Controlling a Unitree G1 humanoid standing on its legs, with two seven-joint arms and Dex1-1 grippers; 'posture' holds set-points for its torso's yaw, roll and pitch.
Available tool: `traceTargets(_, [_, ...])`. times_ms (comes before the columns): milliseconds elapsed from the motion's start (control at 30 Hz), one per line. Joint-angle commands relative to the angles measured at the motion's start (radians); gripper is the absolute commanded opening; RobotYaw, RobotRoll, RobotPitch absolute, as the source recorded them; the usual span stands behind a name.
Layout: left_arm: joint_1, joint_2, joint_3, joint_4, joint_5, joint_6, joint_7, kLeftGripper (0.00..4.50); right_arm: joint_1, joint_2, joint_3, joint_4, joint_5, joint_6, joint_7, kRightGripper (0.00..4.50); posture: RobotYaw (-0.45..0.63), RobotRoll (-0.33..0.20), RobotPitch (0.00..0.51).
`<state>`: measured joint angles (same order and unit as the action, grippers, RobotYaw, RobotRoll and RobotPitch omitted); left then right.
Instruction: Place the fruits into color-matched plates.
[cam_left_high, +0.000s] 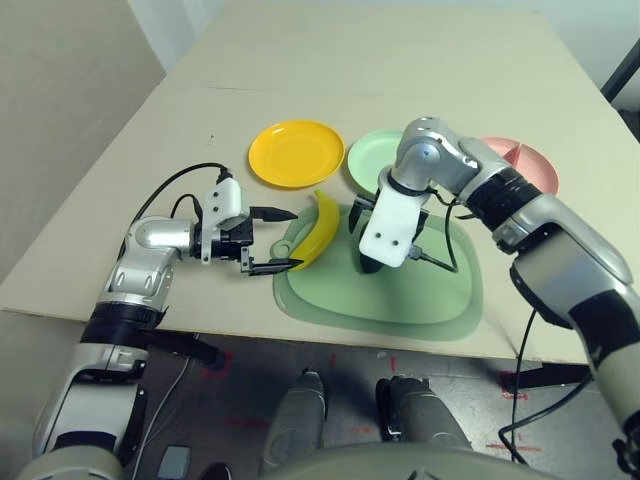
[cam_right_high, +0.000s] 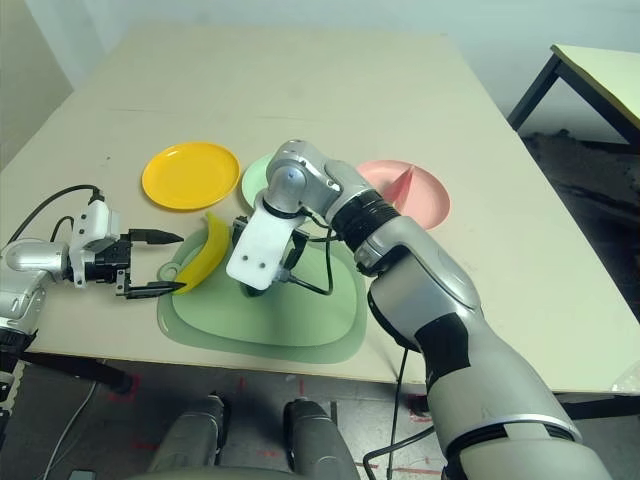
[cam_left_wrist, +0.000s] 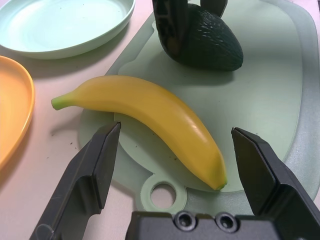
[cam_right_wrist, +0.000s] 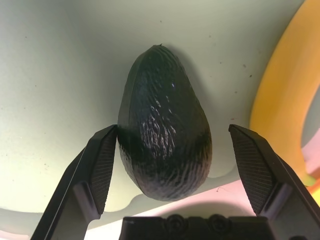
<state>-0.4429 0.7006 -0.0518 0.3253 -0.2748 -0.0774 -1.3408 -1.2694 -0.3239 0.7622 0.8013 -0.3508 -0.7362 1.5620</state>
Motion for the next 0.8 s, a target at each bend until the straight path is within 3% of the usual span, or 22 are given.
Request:
traceTargets(33, [0.025,0.006,0.0,-0.022,0.002,0.001,0.0,4.5,0.005,0.012,-0.004,0.02,-0.013,0.009,-0.006,4.47,0.1,0.0,0.159])
traceTargets(100, [0.028,0.005,0.001,-0.026,0.002,0.003,0.003,4.5,0.004,0.012,-0.004,0.031,-0.019,0.012,-0.005,4.47,0.1,0.0,0.157])
traceTargets(267, [0.029,0.006,0.003,-0.029,0.001,0.003,0.009,4.5,0.002,0.015,-0.009,0.053,-0.023,0.016,-0.003,3.21,0.1,0.0,0.154])
traceTargets(300, [0.029,0.007,0.004,-0.028,0.001,0.002,0.009,4.5,0.002,0.015,-0.01,0.055,-0.023,0.018,-0.002,3.13,0.1,0.0,0.153])
traceTargets(667, [0.021,0.007,0.002,-0.019,0.002,-0.002,0.005,4.5,-0.033,0.015,-0.032,0.101,-0.023,0.038,-0.001,3.13,0.08,0.0,0.146])
traceTargets(800, [0.028,-0.004,0.011,-0.02,-0.004,0.008,0.027,4.5,-0.134,0.027,-0.098,0.205,0.012,0.139,0.018,3.13,0.07,0.0,0.139])
